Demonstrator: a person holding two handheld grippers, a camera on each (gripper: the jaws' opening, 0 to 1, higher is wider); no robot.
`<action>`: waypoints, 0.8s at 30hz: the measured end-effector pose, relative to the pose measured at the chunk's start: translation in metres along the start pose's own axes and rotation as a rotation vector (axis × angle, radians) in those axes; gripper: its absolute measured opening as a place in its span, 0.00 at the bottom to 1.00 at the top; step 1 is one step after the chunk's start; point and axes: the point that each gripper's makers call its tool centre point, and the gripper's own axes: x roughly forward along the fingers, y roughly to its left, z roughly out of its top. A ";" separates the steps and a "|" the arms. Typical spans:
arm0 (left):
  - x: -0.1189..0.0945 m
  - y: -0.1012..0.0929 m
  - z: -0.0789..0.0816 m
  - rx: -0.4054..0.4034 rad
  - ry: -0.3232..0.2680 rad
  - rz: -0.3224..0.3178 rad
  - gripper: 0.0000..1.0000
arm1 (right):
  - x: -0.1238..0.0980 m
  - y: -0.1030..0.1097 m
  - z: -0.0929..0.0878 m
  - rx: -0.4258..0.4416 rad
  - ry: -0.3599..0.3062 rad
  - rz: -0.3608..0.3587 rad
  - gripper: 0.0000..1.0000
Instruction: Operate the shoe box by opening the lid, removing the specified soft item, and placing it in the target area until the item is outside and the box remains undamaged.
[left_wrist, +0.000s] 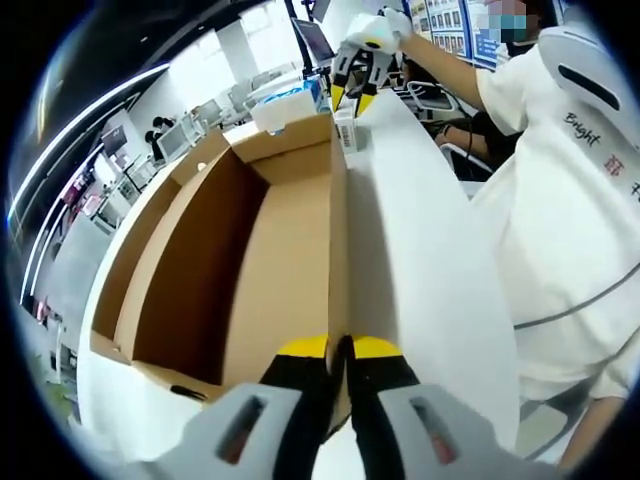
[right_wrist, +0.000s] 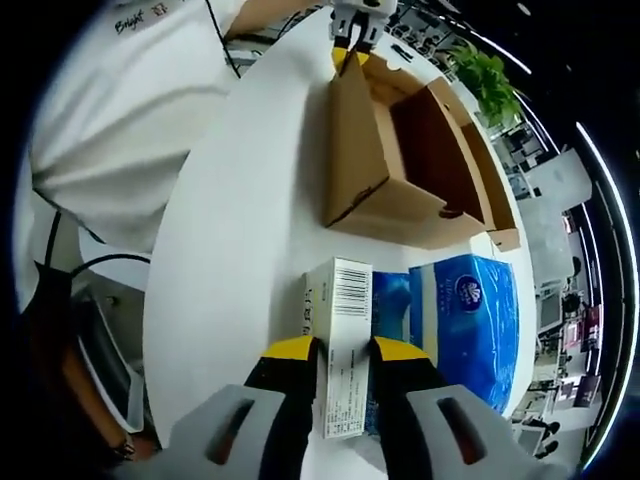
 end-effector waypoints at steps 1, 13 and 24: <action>0.000 0.000 0.000 0.000 0.001 0.000 0.05 | 0.000 0.001 0.000 -0.015 -0.005 -0.007 0.20; 0.000 0.000 0.000 0.000 0.001 0.000 0.05 | -0.002 -0.002 -0.007 -0.045 -0.011 -0.035 0.20; 0.000 0.001 0.000 0.002 -0.003 0.003 0.05 | -0.012 -0.006 -0.001 0.086 -0.111 -0.124 0.18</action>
